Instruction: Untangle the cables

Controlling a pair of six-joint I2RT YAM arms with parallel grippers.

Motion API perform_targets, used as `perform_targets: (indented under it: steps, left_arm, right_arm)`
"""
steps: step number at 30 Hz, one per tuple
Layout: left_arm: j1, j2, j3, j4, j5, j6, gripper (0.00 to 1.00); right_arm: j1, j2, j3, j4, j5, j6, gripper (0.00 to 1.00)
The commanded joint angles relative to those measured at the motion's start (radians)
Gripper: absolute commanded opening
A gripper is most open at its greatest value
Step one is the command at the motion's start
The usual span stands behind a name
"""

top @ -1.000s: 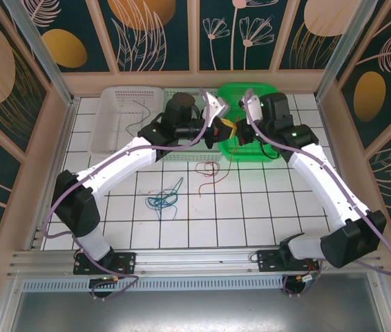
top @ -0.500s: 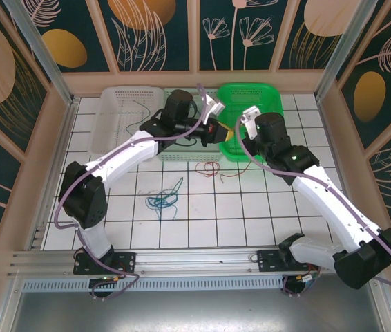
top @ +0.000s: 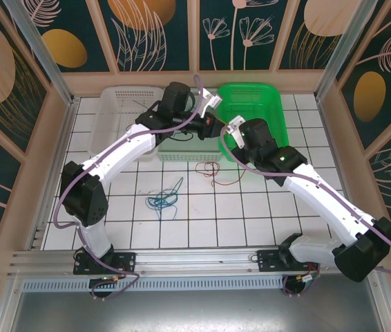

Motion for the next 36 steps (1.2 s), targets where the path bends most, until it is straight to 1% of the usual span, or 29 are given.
perform_targets:
  steps: [1, 8, 12, 13, 15, 16, 17, 19, 20, 22, 24, 27, 29, 32, 34, 36]
  left_arm:
    - [0.012, -0.001, 0.04, 0.006, -0.056, 0.026, 0.0]
    - [0.012, -0.021, 0.047, -0.018, -0.133, 0.054, 0.0]
    - [0.013, -0.03, 0.053, -0.045, -0.199, 0.079, 0.0]
    - [0.013, -0.029, 0.056, -0.055, -0.216, 0.088, 0.05]
    - [0.013, -0.032, 0.061, -0.071, -0.253, 0.095, 0.09]
    - [0.014, -0.036, 0.06, -0.073, -0.27, 0.097, 0.13]
    - [0.014, -0.041, 0.058, -0.07, -0.288, 0.095, 0.2]
    - [0.013, -0.066, 0.033, -0.04, -0.342, 0.085, 0.24]
    - [0.013, -0.087, 0.013, -0.012, -0.377, 0.077, 0.3]
    - [0.013, -0.143, -0.043, 0.052, -0.451, 0.061, 0.39]
    - [0.014, -0.2, -0.115, 0.127, -0.538, 0.048, 0.56]
    - [0.014, -0.281, -0.225, 0.234, -0.606, 0.04, 0.65]
    - [0.013, -0.308, -0.266, 0.265, -0.619, 0.038, 0.7]
    - [0.013, -0.305, -0.272, 0.241, -0.618, 0.041, 0.76]
    - [0.013, -0.3, -0.279, 0.255, -0.567, 0.039, 0.76]
    - [0.013, -0.295, -0.3, 0.327, -0.448, 0.017, 0.76]
  right_arm:
    - [0.012, 0.021, 0.009, -0.088, -0.034, -0.004, 0.0]
    - [0.012, 0.023, 0.0, -0.099, -0.028, -0.016, 0.0]
    - [0.012, 0.014, -0.005, -0.114, -0.018, -0.027, 0.0]
    - [0.012, 0.009, -0.009, -0.11, -0.011, -0.027, 0.0]
    - [0.0, -0.001, -0.009, -0.1, 0.008, -0.01, 0.0]
    - [-0.018, -0.004, 0.001, -0.097, -0.006, 0.01, 0.0]
    - [-0.043, -0.009, 0.009, -0.094, -0.033, 0.025, 0.0]
    - [-0.088, -0.027, 0.025, -0.079, -0.106, 0.044, 0.0]
    - [-0.106, -0.039, 0.029, -0.065, -0.139, 0.053, 0.0]
    - [-0.161, -0.057, 0.038, -0.049, -0.196, 0.064, 0.0]
    - [-0.212, -0.064, 0.054, -0.045, -0.241, 0.073, 0.0]
    - [-0.277, -0.053, 0.097, -0.05, -0.273, 0.11, 0.0]
    - [-0.32, -0.037, 0.143, -0.055, -0.319, 0.141, 0.0]
    - [-0.395, -0.012, 0.21, -0.05, -0.461, 0.177, 0.0]
    - [-0.415, 0.004, 0.252, -0.047, -0.546, 0.189, 0.0]
    - [-0.416, 0.022, 0.286, -0.047, -0.61, 0.2, 0.0]
